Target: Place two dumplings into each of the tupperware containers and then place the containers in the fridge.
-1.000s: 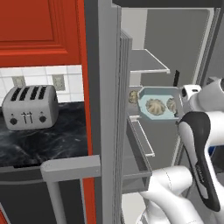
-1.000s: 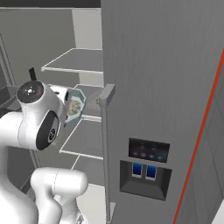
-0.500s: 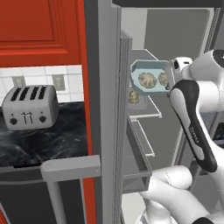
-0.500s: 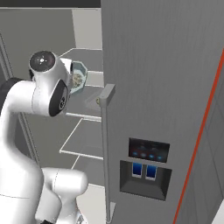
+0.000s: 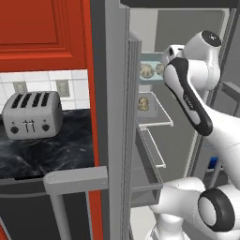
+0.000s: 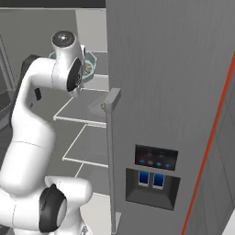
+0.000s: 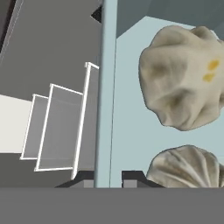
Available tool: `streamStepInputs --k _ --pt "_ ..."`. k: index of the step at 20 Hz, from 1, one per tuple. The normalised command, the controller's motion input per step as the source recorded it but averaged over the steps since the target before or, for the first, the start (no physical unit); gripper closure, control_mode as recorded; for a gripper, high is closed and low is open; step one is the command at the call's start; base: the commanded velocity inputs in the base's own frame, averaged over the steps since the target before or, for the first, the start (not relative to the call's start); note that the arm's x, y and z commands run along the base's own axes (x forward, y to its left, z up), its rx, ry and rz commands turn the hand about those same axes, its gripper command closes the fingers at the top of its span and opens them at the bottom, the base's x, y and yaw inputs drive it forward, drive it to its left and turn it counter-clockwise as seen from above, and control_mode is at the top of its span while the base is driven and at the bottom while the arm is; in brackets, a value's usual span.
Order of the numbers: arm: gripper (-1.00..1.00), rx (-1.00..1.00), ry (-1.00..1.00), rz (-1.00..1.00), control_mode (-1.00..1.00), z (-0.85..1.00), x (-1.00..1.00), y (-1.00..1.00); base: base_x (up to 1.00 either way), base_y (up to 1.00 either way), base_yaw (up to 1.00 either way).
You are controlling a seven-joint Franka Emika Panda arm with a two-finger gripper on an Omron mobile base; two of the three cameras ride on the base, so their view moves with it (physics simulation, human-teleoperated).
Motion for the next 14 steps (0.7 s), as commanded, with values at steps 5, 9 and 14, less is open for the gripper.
streamStepInputs --k 5,9,14 --pt "1.00 0.00 -0.01 0.00 -1.00 0.00 1.00 0.02 0.00 0.00 0.00" --pt "1.00 0.00 0.00 0.00 -1.00 0.00 1.00 0.00 0.00 0.00 0.00" --pt "1.00 0.00 0.00 0.00 -1.00 0.00 1.00 0.00 0.00 0.00 0.00"
